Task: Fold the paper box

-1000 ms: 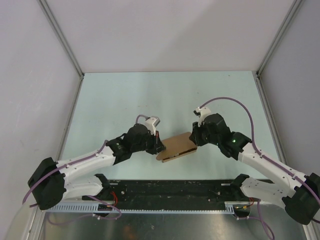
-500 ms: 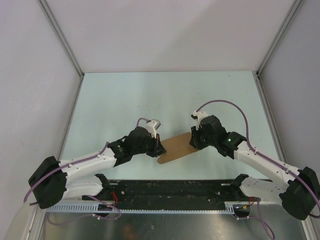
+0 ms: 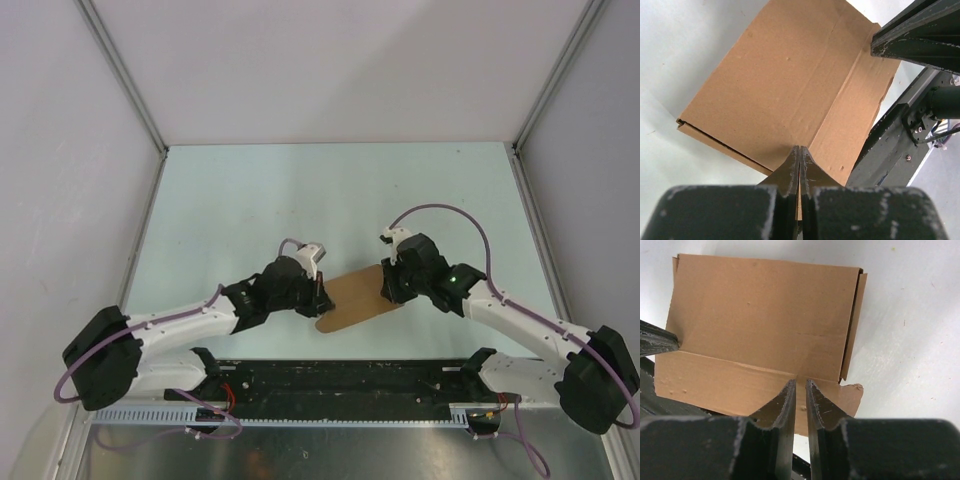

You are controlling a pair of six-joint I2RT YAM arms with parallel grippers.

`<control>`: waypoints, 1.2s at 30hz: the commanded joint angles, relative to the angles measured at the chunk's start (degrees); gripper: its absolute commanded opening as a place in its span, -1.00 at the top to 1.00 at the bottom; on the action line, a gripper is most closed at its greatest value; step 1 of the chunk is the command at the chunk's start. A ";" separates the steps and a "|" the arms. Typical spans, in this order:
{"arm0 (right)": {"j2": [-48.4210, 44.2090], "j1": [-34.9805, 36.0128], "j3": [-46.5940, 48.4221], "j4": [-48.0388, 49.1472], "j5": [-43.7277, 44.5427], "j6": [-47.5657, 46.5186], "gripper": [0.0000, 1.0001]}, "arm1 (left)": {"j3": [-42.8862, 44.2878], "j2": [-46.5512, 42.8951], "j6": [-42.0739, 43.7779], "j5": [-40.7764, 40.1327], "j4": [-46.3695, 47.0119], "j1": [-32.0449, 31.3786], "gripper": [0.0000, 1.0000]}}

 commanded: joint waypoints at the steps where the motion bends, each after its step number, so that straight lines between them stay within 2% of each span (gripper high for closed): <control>1: 0.80 0.38 -0.52 0.36 -0.25 0.25 0.63 | -0.48 1.57 -0.44 -0.76 2.15 -1.12 1.00; 17: 3.18 0.38 -1.66 1.33 -0.16 0.16 0.63 | -1.45 4.65 -0.35 -3.13 2.85 -2.61 1.00; 25: 1.07 0.38 -1.66 1.85 -0.25 0.16 0.62 | -1.28 4.21 0.00 -3.48 2.85 -2.53 1.00; 28: -1.82 0.12 -1.57 2.29 0.89 0.42 0.58 | -0.84 2.37 0.18 -4.36 2.68 -2.61 1.00; 32: -6.13 -2.25 -1.57 2.64 2.30 0.86 0.40 | -0.05 -2.01 -0.08 -6.29 1.89 -2.61 0.94; 36: -8.86 -6.99 -1.49 2.73 1.08 0.43 0.27 | -0.31 -5.54 -1.40 -10.75 0.40 -2.53 0.74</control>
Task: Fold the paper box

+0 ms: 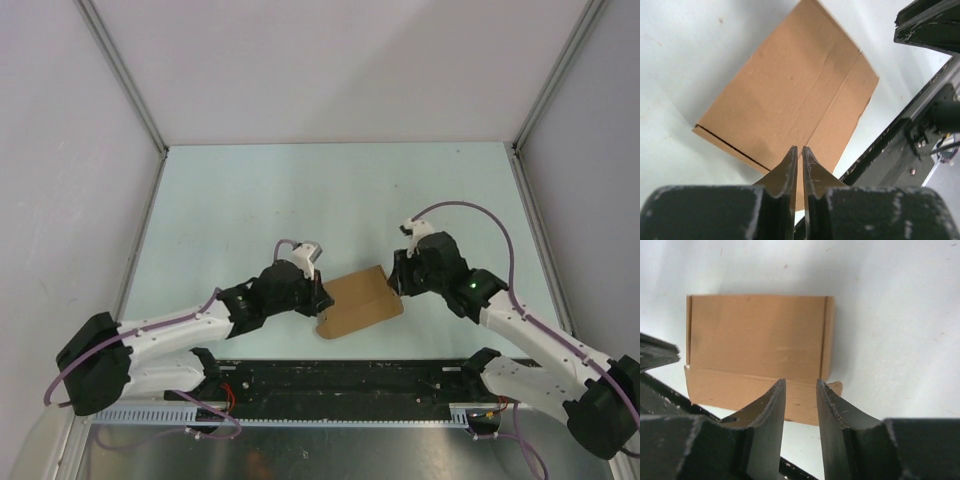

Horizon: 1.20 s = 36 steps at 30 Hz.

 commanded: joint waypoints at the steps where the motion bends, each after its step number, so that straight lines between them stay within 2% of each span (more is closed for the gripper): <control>1: -2.22 -5.29 0.42 1.94 -0.37 -0.32 0.23 | 0.44 -4.75 -1.55 -5.62 -0.55 -0.34 0.68; 10: 5.15 -9.61 0.94 7.21 -7.22 -1.64 -0.03 | 0.36 -2.47 -4.27 -7.38 -3.98 -0.43 0.53; 11: 5.95 -9.61 0.94 7.92 -8.62 -1.81 -0.05 | -0.17 -2.91 -5.06 -7.38 -3.98 -0.43 0.41; 14: 8.85 -9.61 0.94 10.47 -9.69 -2.43 -0.08 | -2.20 -4.40 -8.23 -7.73 -3.89 -0.43 0.28; 24: 15.01 -9.08 0.94 12.14 -8.99 -3.66 -0.11 | -6.24 -6.08 -14.03 -10.98 -3.80 -0.52 -0.02; 28: 15.53 -8.73 0.94 12.14 -7.76 -4.19 -0.13 | -6.07 -5.29 -15.27 -12.03 -3.80 -0.52 -0.31; 36: 17.64 -8.56 0.86 13.64 -9.16 -3.57 -0.14 | -4.31 -0.64 -15.79 -11.08 -2.48 -0.52 -0.34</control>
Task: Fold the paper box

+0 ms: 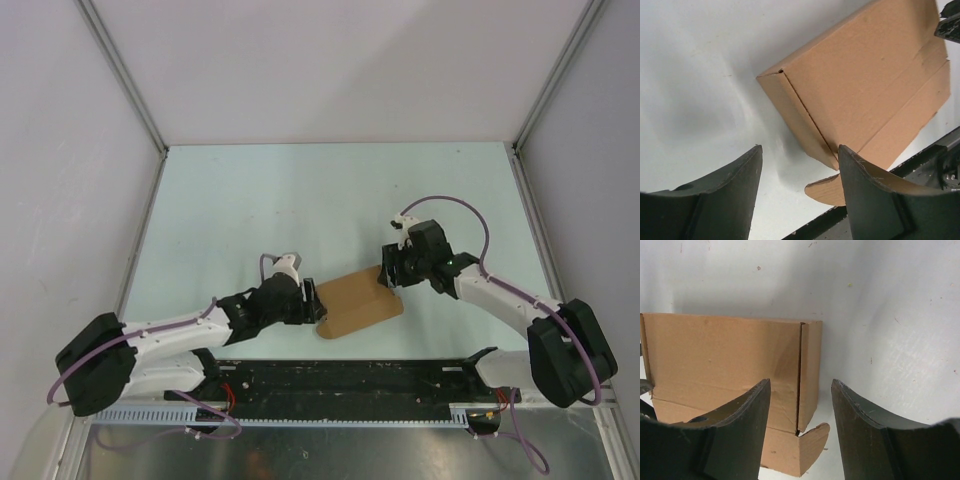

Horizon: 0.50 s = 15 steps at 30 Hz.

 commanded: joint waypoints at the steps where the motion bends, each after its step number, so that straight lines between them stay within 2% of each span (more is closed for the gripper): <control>1: 1.30 0.45 0.94 2.95 -0.99 -0.38 -0.13 | 1.64 2.69 -1.87 -0.08 3.56 -0.41 -0.33; 6: 1.74 0.71 0.86 2.16 -1.17 0.32 -0.08 | 0.76 5.42 -2.49 1.42 7.97 -0.41 -0.29; 15: -0.37 0.80 -0.72 1.02 -1.35 2.43 0.06 | 2.69 7.09 -0.20 0.63 8.68 -0.32 -0.14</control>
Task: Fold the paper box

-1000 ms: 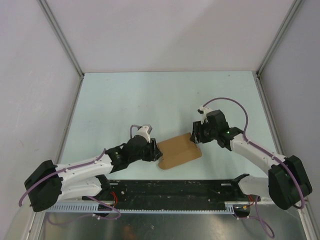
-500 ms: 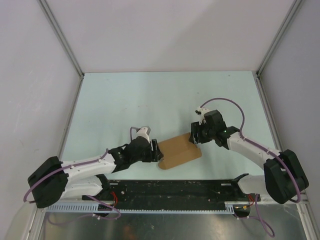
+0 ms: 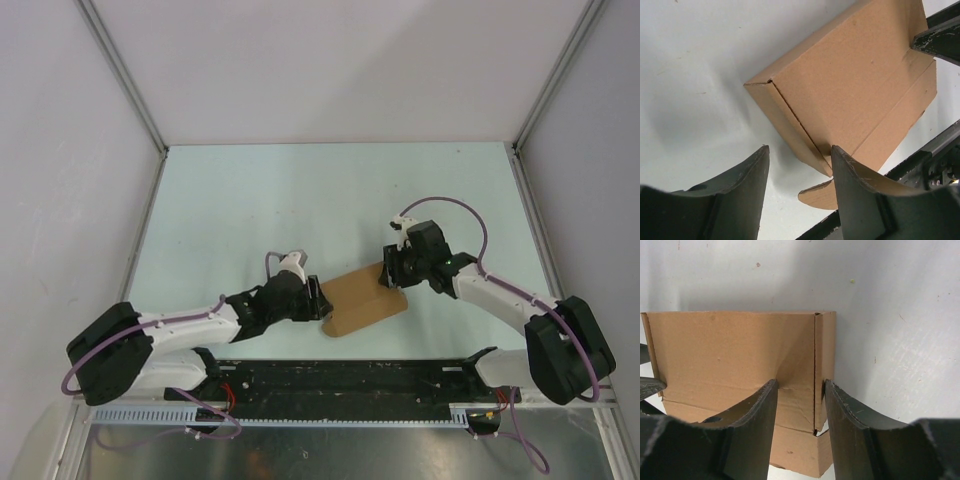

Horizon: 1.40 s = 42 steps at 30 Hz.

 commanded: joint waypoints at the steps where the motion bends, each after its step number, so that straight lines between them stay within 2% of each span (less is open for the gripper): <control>1: -2.19 0.43 -0.88 0.16 -0.64 2.04 0.07 | 2.51 1.04 1.22 -1.12 1.14 -0.32 -0.14; 19: -14.22 3.85 -6.77 -5.73 3.66 11.53 0.04 | 3.74 1.12 5.17 -0.68 0.00 2.23 -0.10; 28: -13.97 5.44 -6.86 -6.61 8.58 11.53 -0.09 | 4.89 1.83 6.84 -0.42 -0.62 2.32 -0.12; 33: -12.12 5.35 -6.86 -5.38 8.76 11.01 -0.07 | 5.59 2.70 7.81 0.02 -0.62 2.32 -0.10; 36: -10.81 5.44 -6.94 -5.11 8.41 10.92 0.01 | 5.94 3.58 8.60 0.55 -0.53 2.32 -0.03; 42: -10.27 5.62 -6.94 -4.94 8.41 10.48 0.03 | 5.59 4.55 9.13 0.90 -0.53 2.32 0.21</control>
